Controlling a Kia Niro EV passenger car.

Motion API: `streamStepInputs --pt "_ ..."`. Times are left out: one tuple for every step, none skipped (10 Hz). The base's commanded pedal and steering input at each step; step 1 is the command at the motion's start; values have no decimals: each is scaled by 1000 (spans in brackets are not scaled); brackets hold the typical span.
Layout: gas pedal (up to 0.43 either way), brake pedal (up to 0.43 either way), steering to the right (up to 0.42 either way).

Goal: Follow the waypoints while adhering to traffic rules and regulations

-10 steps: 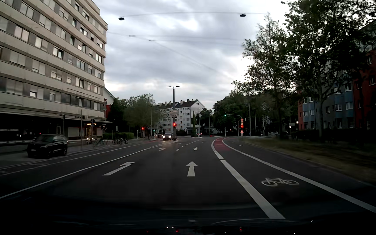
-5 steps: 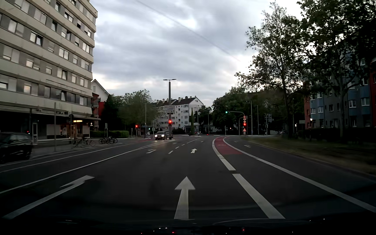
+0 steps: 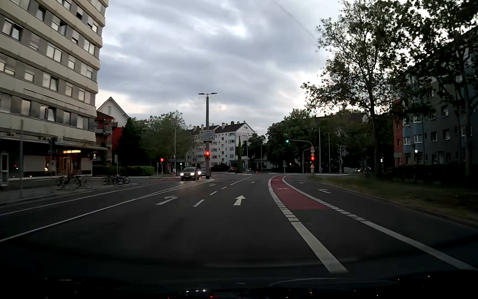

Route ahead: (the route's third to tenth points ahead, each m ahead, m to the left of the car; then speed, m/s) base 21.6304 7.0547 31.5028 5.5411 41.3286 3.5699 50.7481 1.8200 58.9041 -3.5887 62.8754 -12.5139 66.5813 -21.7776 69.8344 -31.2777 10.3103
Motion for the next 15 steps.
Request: streamStepInputs --pt "0 98 22" --pt "0 116 26" --pt "0 128 32" --pt "0 140 37" --pt "0 140 41" --pt "0 146 43" --pt "0 146 44" --pt "0 152 45" --pt "0 152 46" --pt "0 165 47" --pt "0 165 48" --pt "0 165 50" --pt "0 159 52" --pt "0 165 54" --pt "0 165 54"
